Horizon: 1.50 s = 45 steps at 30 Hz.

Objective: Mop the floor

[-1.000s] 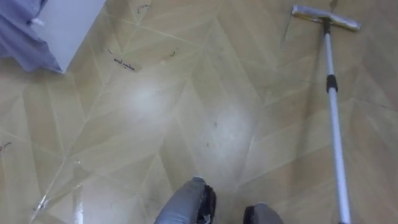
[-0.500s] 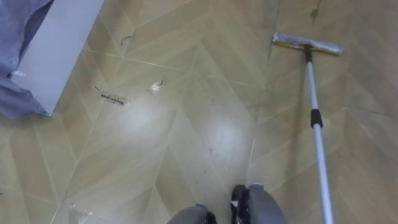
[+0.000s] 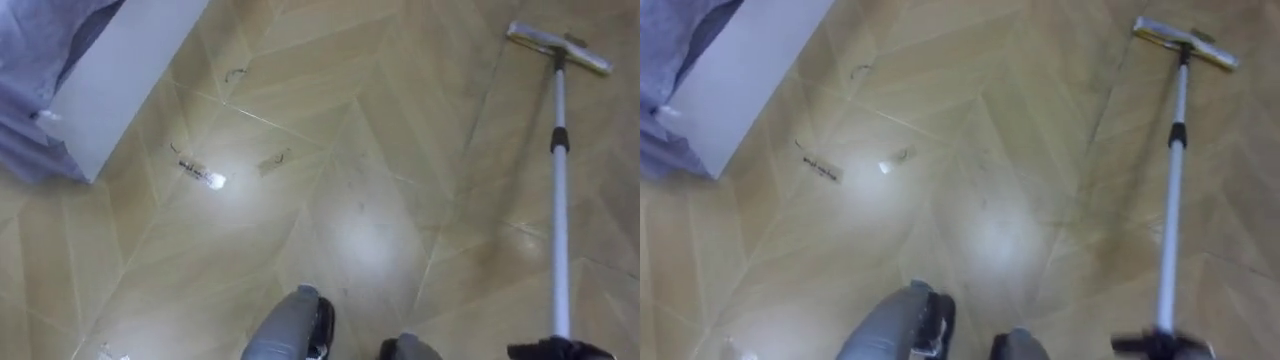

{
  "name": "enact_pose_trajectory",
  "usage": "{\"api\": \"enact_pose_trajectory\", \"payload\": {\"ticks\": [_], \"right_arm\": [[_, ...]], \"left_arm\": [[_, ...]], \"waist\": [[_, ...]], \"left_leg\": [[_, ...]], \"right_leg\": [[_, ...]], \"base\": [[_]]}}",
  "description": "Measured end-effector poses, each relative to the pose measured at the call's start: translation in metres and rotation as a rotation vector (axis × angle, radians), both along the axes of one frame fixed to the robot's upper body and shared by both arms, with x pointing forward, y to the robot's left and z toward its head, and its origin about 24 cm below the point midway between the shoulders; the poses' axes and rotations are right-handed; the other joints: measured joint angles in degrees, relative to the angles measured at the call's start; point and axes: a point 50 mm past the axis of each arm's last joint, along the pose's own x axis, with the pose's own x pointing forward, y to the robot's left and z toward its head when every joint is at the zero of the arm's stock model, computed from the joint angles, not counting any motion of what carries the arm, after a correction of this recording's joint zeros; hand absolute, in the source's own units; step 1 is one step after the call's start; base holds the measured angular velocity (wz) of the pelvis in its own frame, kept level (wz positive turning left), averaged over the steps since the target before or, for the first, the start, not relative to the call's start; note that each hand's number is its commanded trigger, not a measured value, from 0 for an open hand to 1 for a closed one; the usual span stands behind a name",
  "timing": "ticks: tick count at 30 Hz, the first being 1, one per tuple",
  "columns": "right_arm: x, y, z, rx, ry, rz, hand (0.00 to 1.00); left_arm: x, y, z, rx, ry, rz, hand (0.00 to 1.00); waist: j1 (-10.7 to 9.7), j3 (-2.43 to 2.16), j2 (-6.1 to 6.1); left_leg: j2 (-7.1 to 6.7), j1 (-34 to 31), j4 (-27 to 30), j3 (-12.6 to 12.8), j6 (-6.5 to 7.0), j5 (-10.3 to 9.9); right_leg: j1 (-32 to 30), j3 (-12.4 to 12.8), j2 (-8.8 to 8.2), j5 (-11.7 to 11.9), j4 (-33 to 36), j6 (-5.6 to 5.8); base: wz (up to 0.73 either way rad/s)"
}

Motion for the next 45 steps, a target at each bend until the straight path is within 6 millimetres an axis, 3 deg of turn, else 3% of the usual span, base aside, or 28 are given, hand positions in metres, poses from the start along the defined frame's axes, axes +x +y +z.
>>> {"api": "enact_pose_trajectory", "payload": {"ticks": [1,3,4,7,10,12,14,16,17,18,19,20,21,22,23,24,25,26,29,30,33,36,38,40,41,42,44,45], "right_arm": [[-0.018,0.007,-0.006,0.001,0.048,-0.012,1.00],[-0.034,0.027,-0.015,0.033,0.084,-0.022,1.00],[-0.041,0.036,-0.020,0.050,0.097,-0.028,1.00],[-0.052,0.049,-0.024,0.074,0.130,-0.031,1.00],[-0.051,0.051,-0.025,0.072,0.145,-0.042,1.00],[-0.034,0.051,-0.024,0.068,0.132,-0.038,1.00],[-0.004,0.048,-0.020,0.059,0.080,-0.028,1.00],[0.035,0.034,-0.007,0.025,-0.003,-0.017,1.00],[0.048,0.030,-0.002,0.013,-0.034,-0.013,1.00],[0.074,0.024,0.008,-0.010,-0.101,0.005,1.00],[0.100,0.020,0.019,-0.025,-0.172,0.030,1.00],[0.110,0.018,0.025,-0.027,-0.209,0.040,1.00],[0.127,0.015,0.033,-0.026,-0.276,0.062,1.00],[0.141,0.013,0.042,-0.019,-0.336,0.068,1.00],[0.146,0.012,0.045,-0.013,-0.365,0.064,1.00],[0.148,0.012,0.047,0.007,-0.390,0.054,1.00],[0.142,0.011,0.044,0.027,-0.392,0.035,1.00],[0.136,0.009,0.041,0.033,-0.384,0.025,1.00],[0.081,0.000,0.021,0.045,-0.275,-0.036,1.00],[0.054,-0.005,0.014,0.035,-0.204,-0.060,1.00],[-0.012,-0.001,-0.001,0.014,-0.009,-0.093,1.00],[-0.043,0.025,-0.015,0.057,0.077,-0.111,1.00],[-0.046,0.037,-0.020,0.080,0.084,-0.123,1.00],[-0.046,0.048,-0.024,0.094,0.088,-0.118,1.00],[-0.046,0.050,-0.024,0.095,0.090,-0.120,1.00],[-0.045,0.051,-0.025,0.094,0.093,-0.122,1.00],[-0.028,0.050,-0.023,0.085,0.084,-0.122,1.00],[-0.013,0.050,-0.021,0.084,0.062,-0.114,1.00]], "left_arm": [[0.004,0.000,0.001,0.005,-0.013,0.000,0.00],[0.006,-0.001,0.001,0.016,-0.022,0.020,0.00],[0.004,-0.005,0.000,0.015,-0.019,0.026,0.00],[-0.012,-0.010,-0.004,0.004,0.021,0.036,0.00],[-0.025,-0.013,-0.007,-0.003,0.077,0.050,0.00],[-0.030,-0.012,-0.008,0.001,0.106,0.058,0.00],[-0.031,-0.011,-0.008,0.013,0.119,0.061,0.00],[-0.030,-0.008,-0.006,0.026,0.111,0.062,0.00],[-0.031,-0.007,-0.005,0.026,0.101,0.069,0.00],[-0.034,-0.004,-0.004,0.034,0.092,0.064,0.00],[-0.039,0.000,-0.002,0.040,0.096,0.067,0.00],[-0.042,0.002,-0.002,0.044,0.102,0.066,0.00],[-0.046,0.007,0.000,0.057,0.106,0.058,0.00],[-0.046,0.010,0.001,0.065,0.105,0.052,0.00],[-0.047,0.010,0.001,0.065,0.107,0.052,0.00],[-0.048,0.011,0.001,0.059,0.111,0.052,0.00],[-0.048,0.010,0.001,0.044,0.111,0.047,0.00],[-0.045,0.009,0.000,0.034,0.107,0.044,0.00],[-0.027,0.006,0.001,0.012,0.063,0.001,0.00],[-0.018,0.004,0.001,0.006,0.041,-0.011,0.00],[-0.010,-0.006,0.000,-0.020,0.011,-0.018,0.00],[-0.013,-0.011,-0.001,-0.039,0.019,-0.020,0.00],[-0.013,-0.015,-0.002,-0.051,0.017,-0.016,0.00],[-0.020,-0.017,-0.004,-0.054,0.035,-0.011,0.00],[-0.022,-0.017,-0.004,-0.053,0.042,-0.007,0.00],[-0.025,-0.018,-0.005,-0.049,0.055,-0.002,0.00],[-0.032,-0.018,-0.006,-0.042,0.084,0.009,0.00],[-0.034,-0.015,-0.006,-0.028,0.095,0.015,0.00]], "waist": [[-0.86,-0.12,0.80],[-2.29,-0.06,1.33],[-2.88,0.36,1.90],[-4.06,0.48,2.12],[-3.74,0.35,2.35],[-3.55,0.90,1.56],[-3.51,1.14,0.86],[-2.09,1.54,-1.07],[-1.72,1.39,-1.33],[-1.44,1.68,-2.49],[-0.69,1.71,-3.41],[-0.53,1.79,-4.13],[0.24,1.48,-4.76],[0.87,1.77,-5.28],[1.17,1.77,-5.32],[1.26,1.65,-5.51],[1.22,1.53,-5.07],[1.19,1.51,-4.68],[1.10,1.15,-2.60],[0.62,1.04,-1.76],[-1.65,-0.09,1.57],[-4.11,0.10,2.83],[-4.26,0.44,2.55],[-4.07,0.62,2.32],[-4.08,0.67,2.25],[-3.94,0.86,1.89],[-3.60,0.85,2.05],[-3.21,1.14,1.46]], "left_leg": [[-0.89,0.87,-0.42,-0.48,0.37,-0.68],[-1.71,2.10,-1.73,-1.37,0.55,-1.04],[-2.05,3.29,-2.48,-2.29,0.54,-1.04],[-3.27,5.93,-4.50,-3.46,0.07,-1.70],[-3.43,7.16,-3.60,-4.18,-0.55,-3.40],[-3.41,7.73,-2.75,-4.37,-1.17,-4.24],[-3.37,7.40,-0.62,-4.35,-2.88,-5.28],[-2.19,5.34,4.09,-3.02,-6.93,-7.06],[-1.83,4.56,5.61,-2.49,-8.39,-6.88],[-0.58,2.44,9.74,-1.41,-11.97,-4.98],[0.92,0.49,13.41,-0.10,-13.07,-2.28],[1.14,-0.37,14.47,-0.21,-12.52,-1.19],[1.75,-1.80,12.76,-0.88,-10.68,-1.57],[2.73,-3.37,6.90,-1.05,-10.22,-1.68],[3.12,-4.06,3.30,-1.63,-9.66,-1.19],[3.80,-4.66,0.59,-1.55,-7.56,2.09],[3.92,-3.19,-1.00,-1.01,-5.65,3.21],[4.05,-2.69,-1.49,-0.75,-5.18,3.04],[3.50,-1.08,-1.60,0.25,-2.66,1.26],[2.62,-0.62,-1.44,0.66,-1.89,0.35],[1.31,0.72,-1.37,1.33,-0.15,-1.36],[0.18,2.65,-1.67,0.99,0.66,-2.86],[-0.56,3.33,-2.36,0.53,0.75,-2.88],[-1.93,4.44,-2.80,-1.29,0.66,-2.93],[-2.53,4.87,-2.82,-1.95,0.56,-3.01],[-3.05,5.68,-2.62,-2.36,0.34,-3.62],[-3.33,6.01,-1.48,-3.76,-0.22,-4.45],[-3.46,6.26,-0.62,-3.73,-1.00,-4.90]], "right_leg": [[-0.93,1.15,0.14,1.65,2.11,0.40],[-3.27,1.72,0.63,1.63,1.71,-0.01],[-4.60,1.49,1.33,1.52,-1.17,-0.20],[-5.73,0.35,1.08,3.55,-14.60,-1.26],[-5.05,-2.62,0.62,6.07,-15.81,-3.29],[-4.39,-3.80,0.15,5.12,-14.76,-4.24],[-4.36,-4.52,-0.73,2.92,-13.12,-5.46],[-5.70,-4.26,-0.44,-0.27,-9.49,-5.61],[-6.15,-4.03,-0.31,-0.68,-8.66,-5.63],[-6.64,-3.44,0.46,-1.15,-7.75,-5.70],[-6.48,-2.98,1.11,-1.06,-7.43,-5.95],[-6.30,-2.84,1.37,-0.91,-7.47,-6.48],[-6.12,-2.66,1.69,-0.80,-7.75,-6.94],[-5.83,-2.63,2.21,-0.73,-8.40,-6.82],[-5.57,-2.63,2.38,-0.75,-8.90,-6.70],[-4.66,-2.53,2.18,-1.11,-9.72,-6.06],[-3.31,-2.40,2.25,-1.04,-11.20,-5.08],[-2.53,-2.35,2.27,-0.92,-12.01,-4.69],[-1.27,-2.28,1.19,-0.70,-10.68,-3.59],[-2.28,-2.30,0.24,0.27,-7.59,-2.25],[-3.62,-2.25,-1.49,3.38,-2.36,-0.44],[-5.77,-0.75,-1.43,6.70,1.97,0.01],[-7.08,-0.18,-0.87,4.98,-1.28,0.08],[-7.59,-1.68,-0.43,3.94,-10.29,-0.28],[-7.25,-2.20,-0.56,4.38,-12.46,-0.76],[-6.46,-3.24,-0.64,4.93,-14.37,-2.80],[-5.44,-4.13,-0.61,4.70,-13.73,-3.64],[-5.24,-4.50,-0.70,4.05,-12.67,-4.09]], "base": [[0.15],[-0.23],[-0.45],[-0.45],[-0.22],[-0.07],[0.10],[0.07],[0.00],[-0.04],[-0.07],[-0.08],[0.00],[0.03],[0.10],[0.18],[0.25],[0.35],[0.32],[0.26],[0.24],[-0.11],[-0.50],[-0.50],[-0.16],[-0.07],[-0.11],[-0.06]]}}
